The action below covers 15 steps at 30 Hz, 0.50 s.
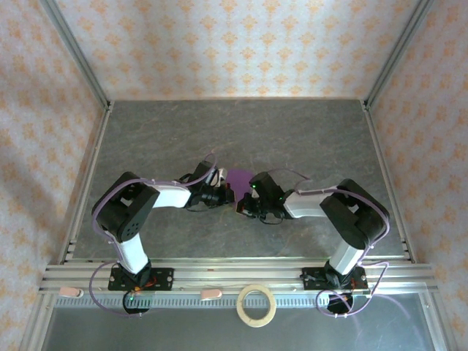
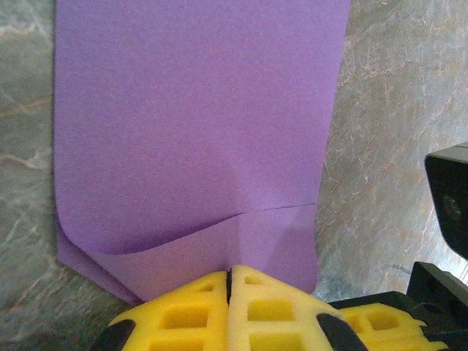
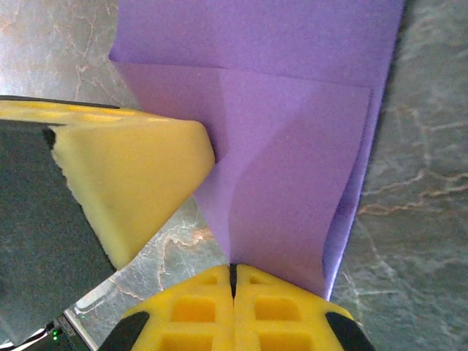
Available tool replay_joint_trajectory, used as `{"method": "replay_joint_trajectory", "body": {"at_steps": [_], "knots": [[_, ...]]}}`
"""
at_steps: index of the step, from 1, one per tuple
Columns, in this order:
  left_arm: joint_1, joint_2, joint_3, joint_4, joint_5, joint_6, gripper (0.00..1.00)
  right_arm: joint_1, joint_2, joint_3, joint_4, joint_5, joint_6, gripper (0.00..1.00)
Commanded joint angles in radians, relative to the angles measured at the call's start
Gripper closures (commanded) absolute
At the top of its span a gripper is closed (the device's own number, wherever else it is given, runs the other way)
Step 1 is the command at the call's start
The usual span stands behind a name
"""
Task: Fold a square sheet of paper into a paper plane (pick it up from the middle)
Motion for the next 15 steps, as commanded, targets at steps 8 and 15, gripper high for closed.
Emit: {"method": "replay_joint_trajectory", "body": {"at_steps": [8, 15], "knots": [[-0.008, -0.126, -0.019, -0.009, -0.004, -0.023, 0.90, 0.003, -0.003, -0.070, -0.182, 0.041, -0.092, 1.00], [-0.039, -0.158, -0.053, 0.038, 0.029, -0.049, 0.98, -0.009, -0.005, -0.061, -0.199, 0.026, -0.116, 1.00]]}}
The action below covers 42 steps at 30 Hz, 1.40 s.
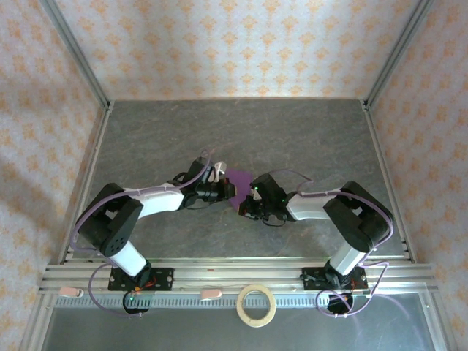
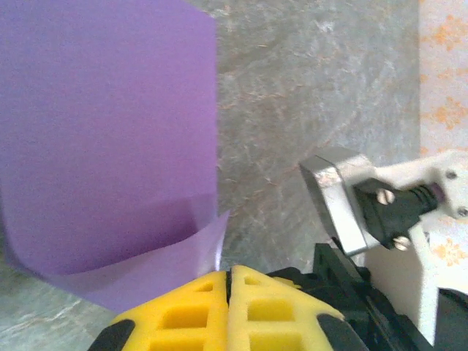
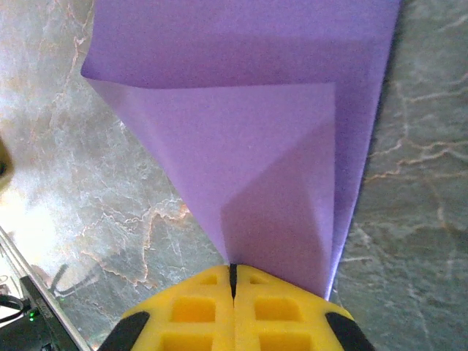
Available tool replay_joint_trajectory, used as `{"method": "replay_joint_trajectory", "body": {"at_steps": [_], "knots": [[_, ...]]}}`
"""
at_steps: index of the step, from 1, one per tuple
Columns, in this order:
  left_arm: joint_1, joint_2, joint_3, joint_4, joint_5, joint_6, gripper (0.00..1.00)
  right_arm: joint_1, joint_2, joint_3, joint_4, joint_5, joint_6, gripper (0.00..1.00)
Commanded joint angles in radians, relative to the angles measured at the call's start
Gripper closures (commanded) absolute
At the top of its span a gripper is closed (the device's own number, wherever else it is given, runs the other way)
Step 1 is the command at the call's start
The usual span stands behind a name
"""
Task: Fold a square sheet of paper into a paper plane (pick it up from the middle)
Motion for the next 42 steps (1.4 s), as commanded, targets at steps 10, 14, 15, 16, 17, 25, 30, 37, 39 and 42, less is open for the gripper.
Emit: {"method": "replay_joint_trajectory", "body": {"at_steps": [10, 14, 15, 16, 17, 25, 30, 37, 39, 42], "knots": [[-0.027, 0.115, -0.019, -0.033, -0.081, 0.001, 1.00, -0.012, 0.024, -0.043, -0.183, 0.032, -0.039, 1.00], [-0.008, 0.133, -0.024, -0.043, -0.118, -0.009, 1.00, -0.013, 0.023, -0.059, -0.181, 0.034, -0.037, 1.00], [0.000, 0.135, -0.024, -0.042, -0.119, -0.010, 1.00, -0.013, 0.025, -0.064, -0.180, 0.033, -0.036, 1.00], [0.009, 0.133, -0.026, -0.040, -0.123, -0.009, 1.00, -0.012, 0.025, -0.070, -0.179, 0.034, -0.034, 1.00], [0.018, 0.133, -0.024, -0.037, -0.122, -0.007, 1.00, -0.013, 0.027, -0.073, -0.177, 0.032, -0.035, 1.00], [0.107, 0.141, -0.005, -0.037, -0.090, 0.006, 1.00, -0.013, 0.041, -0.088, -0.166, 0.010, -0.042, 1.00], [0.134, 0.141, 0.013, -0.074, -0.115, 0.018, 1.00, -0.013, 0.048, -0.080, -0.173, 0.005, -0.052, 1.00], [0.137, 0.039, -0.012, -0.052, -0.116, 0.003, 1.00, -0.020, 0.050, -0.062, -0.189, 0.003, -0.068, 1.00], [0.135, 0.009, -0.021, -0.041, -0.096, 0.004, 0.99, -0.025, 0.047, -0.063, -0.189, 0.002, -0.068, 1.00], [0.106, -0.014, -0.039, 0.015, -0.047, 0.004, 0.98, -0.030, 0.045, -0.063, -0.189, -0.004, -0.071, 1.00]]}}
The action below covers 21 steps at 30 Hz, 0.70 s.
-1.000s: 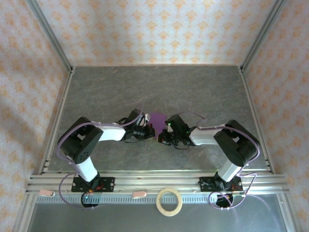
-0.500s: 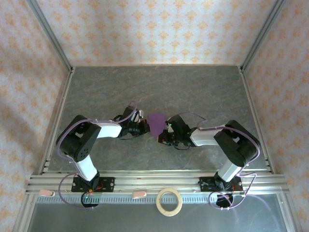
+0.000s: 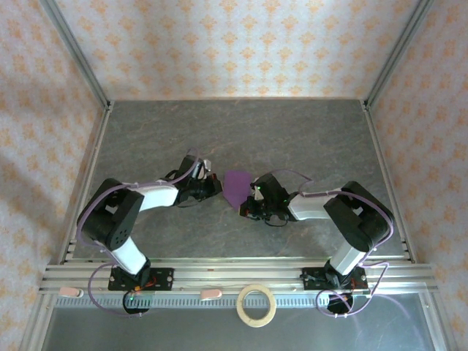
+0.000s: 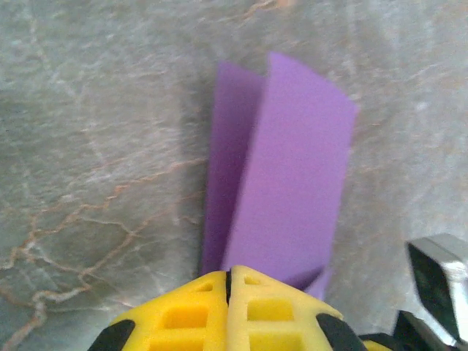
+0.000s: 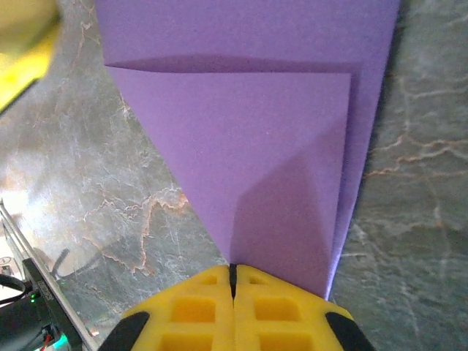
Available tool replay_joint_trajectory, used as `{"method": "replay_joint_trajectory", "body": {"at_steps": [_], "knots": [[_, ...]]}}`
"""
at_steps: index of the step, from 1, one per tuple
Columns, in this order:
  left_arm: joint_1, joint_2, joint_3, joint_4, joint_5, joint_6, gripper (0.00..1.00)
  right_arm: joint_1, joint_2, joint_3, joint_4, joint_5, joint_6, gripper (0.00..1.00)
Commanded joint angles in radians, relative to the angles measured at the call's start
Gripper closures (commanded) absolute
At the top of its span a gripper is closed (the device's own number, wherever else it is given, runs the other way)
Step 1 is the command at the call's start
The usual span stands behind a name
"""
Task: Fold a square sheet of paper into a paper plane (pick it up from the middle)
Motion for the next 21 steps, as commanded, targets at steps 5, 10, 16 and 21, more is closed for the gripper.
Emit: {"method": "replay_joint_trajectory", "body": {"at_steps": [5, 10, 16, 21], "knots": [[-0.083, 0.024, -0.001, 0.089, 0.088, 0.032, 0.98, -0.013, 0.046, -0.042, -0.211, 0.041, -0.030, 1.00], [-0.095, 0.119, 0.033, 0.100, 0.091, 0.040, 0.97, -0.016, 0.040, -0.038, -0.209, 0.030, -0.034, 1.00], [-0.096, 0.186, 0.047, -0.056, -0.049, 0.093, 1.00, -0.018, -0.024, 0.022, -0.198, -0.003, -0.013, 1.00], [-0.096, 0.175, -0.018, -0.028, -0.004, 0.104, 1.00, -0.018, -0.033, 0.075, -0.087, -0.041, 0.076, 1.00]]}}
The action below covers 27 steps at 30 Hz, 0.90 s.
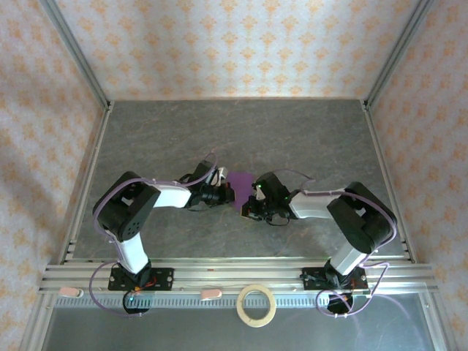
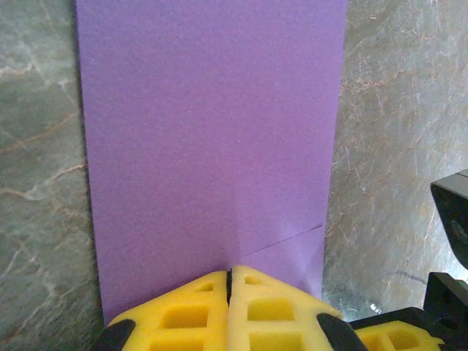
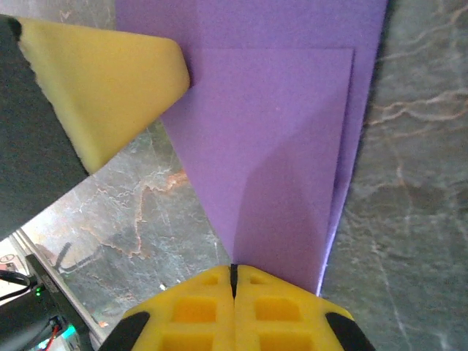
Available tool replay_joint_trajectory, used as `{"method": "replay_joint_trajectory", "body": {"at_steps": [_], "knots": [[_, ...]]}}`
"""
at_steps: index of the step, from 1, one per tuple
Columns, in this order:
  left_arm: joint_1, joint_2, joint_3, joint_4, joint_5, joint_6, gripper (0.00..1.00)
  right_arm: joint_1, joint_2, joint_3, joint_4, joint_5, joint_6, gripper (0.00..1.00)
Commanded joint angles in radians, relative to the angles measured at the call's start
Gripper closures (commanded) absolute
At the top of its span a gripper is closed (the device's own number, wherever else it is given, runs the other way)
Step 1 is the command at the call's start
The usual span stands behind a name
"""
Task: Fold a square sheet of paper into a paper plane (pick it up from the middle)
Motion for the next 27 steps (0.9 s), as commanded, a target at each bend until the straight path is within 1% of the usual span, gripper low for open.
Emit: {"method": "replay_joint_trajectory", "body": {"at_steps": [1, 4, 6, 10, 12, 17, 21, 27], "knots": [[0.006, 0.022, -0.062, -0.081, -0.060, 0.033, 1.00, -0.003, 0.012, 0.059, 0.007, -0.012, 0.053, 1.00], [0.006, 0.016, -0.064, -0.072, -0.055, 0.024, 1.00, 0.000, 0.081, 0.096, -0.001, 0.030, 0.056, 1.00], [0.005, 0.018, -0.055, -0.078, -0.054, 0.026, 1.00, 0.005, 0.115, 0.106, 0.051, 0.023, 0.071, 1.00], [0.006, 0.022, -0.039, -0.104, -0.065, 0.036, 1.00, 0.008, 0.136, 0.107, 0.026, 0.053, 0.069, 1.00], [0.007, 0.020, -0.035, -0.118, -0.075, 0.041, 1.00, 0.008, 0.120, 0.081, -0.045, 0.092, 0.038, 1.00], [0.007, 0.017, -0.041, -0.121, -0.090, 0.040, 1.00, 0.008, 0.012, -0.069, -0.043, 0.060, 0.033, 1.00], [0.005, 0.016, -0.049, -0.111, -0.096, 0.027, 1.00, 0.008, -0.063, -0.137, -0.046, 0.022, 0.012, 1.00], [0.005, -0.005, -0.057, -0.091, -0.078, 0.015, 1.00, 0.008, -0.041, -0.170, -0.033, 0.026, 0.001, 1.00]]}}
